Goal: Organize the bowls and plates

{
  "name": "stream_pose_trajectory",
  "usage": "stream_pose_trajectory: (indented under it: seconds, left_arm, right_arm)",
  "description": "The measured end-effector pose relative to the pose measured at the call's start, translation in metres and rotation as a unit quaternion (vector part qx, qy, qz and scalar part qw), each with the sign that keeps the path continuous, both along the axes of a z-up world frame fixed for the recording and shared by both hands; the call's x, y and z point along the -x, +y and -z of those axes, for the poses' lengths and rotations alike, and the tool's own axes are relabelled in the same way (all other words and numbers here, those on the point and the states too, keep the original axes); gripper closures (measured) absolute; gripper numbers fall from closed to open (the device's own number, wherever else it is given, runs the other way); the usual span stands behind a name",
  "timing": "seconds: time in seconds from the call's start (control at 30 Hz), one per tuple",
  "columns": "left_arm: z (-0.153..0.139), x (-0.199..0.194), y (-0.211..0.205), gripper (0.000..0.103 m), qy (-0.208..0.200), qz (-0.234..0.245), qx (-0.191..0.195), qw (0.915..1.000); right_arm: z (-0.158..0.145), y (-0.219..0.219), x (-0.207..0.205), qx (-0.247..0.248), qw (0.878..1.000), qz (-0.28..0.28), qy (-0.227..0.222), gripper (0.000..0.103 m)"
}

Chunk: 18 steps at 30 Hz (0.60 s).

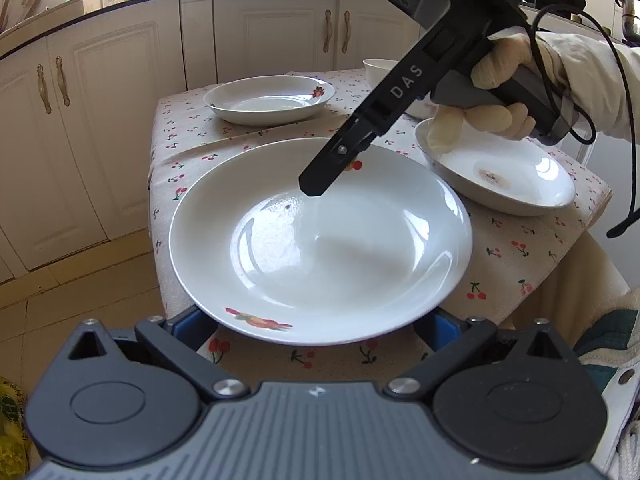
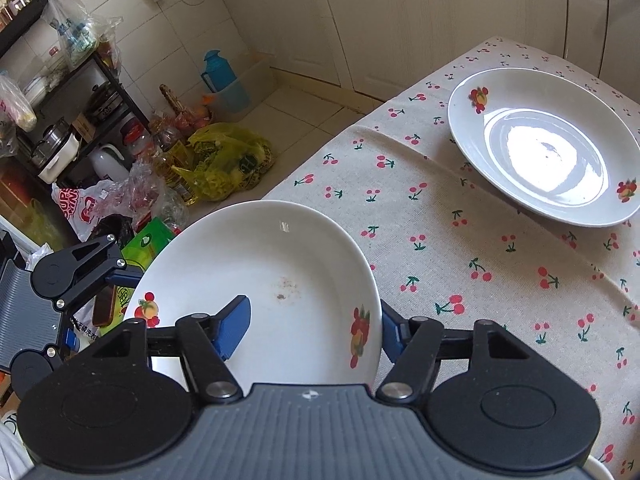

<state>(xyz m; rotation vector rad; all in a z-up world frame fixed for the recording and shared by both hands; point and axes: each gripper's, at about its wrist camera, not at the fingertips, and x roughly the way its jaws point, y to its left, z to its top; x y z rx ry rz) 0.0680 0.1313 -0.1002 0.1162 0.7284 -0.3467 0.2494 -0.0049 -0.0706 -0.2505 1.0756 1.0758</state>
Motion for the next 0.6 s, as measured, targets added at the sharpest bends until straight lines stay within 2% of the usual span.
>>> stream_pose_trajectory:
  seconds: [0.6]
  left_arm:
    - [0.002, -0.060, -0.012, 0.001, -0.013, 0.020, -0.003, 0.9997]
  right_arm:
    - [-0.008, -0.021, -0.044, -0.008, 0.998, 0.052, -0.031, 0.031]
